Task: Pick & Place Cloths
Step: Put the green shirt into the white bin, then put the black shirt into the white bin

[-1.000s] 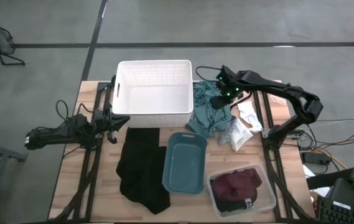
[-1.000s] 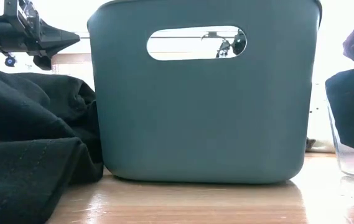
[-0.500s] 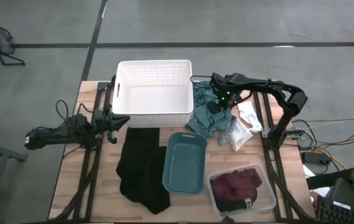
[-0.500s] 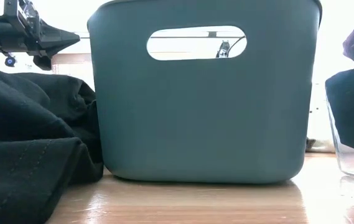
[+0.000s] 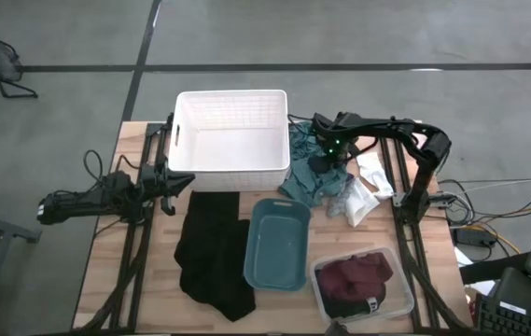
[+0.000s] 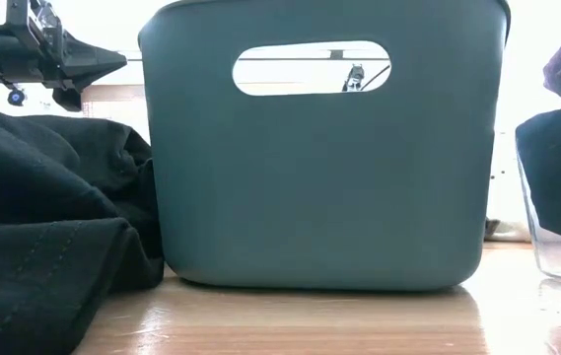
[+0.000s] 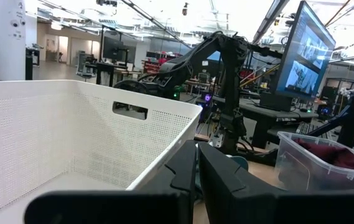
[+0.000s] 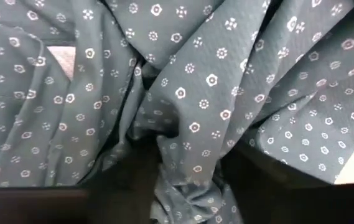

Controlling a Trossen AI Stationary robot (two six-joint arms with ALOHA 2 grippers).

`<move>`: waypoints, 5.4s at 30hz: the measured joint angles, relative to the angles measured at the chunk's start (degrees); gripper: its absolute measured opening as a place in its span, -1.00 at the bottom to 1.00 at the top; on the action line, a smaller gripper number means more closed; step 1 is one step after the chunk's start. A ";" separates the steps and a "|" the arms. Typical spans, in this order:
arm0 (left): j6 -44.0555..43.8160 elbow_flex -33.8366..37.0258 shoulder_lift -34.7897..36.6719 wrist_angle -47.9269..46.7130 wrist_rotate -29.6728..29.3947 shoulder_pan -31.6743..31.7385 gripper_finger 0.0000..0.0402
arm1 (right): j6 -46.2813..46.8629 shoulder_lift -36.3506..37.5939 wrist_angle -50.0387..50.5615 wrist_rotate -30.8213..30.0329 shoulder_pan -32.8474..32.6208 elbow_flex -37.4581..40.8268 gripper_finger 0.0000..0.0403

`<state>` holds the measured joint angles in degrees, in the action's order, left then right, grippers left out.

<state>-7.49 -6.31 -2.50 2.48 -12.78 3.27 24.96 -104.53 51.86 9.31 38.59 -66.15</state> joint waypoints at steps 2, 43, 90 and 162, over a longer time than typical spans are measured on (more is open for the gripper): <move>0.00 0.00 0.00 0.00 0.00 0.00 -0.88 | -0.17 0.31 0.01 0.20 -0.02 0.00 -0.42; 0.02 0.00 0.00 0.02 0.00 0.01 -0.88 | 4.82 32.52 -0.07 -6.54 0.20 -26.84 -0.95; 0.01 0.00 0.00 0.02 0.02 0.01 -0.88 | 41.46 -8.16 -81.49 23.73 -2.86 -68.82 -0.95; 0.00 0.01 0.00 0.00 0.01 0.00 -0.88 | -12.34 -6.81 36.69 1.10 -10.89 -68.52 0.04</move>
<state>-7.49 -6.30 -2.50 2.48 -12.77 3.27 12.62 -111.34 88.55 10.41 27.69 -134.67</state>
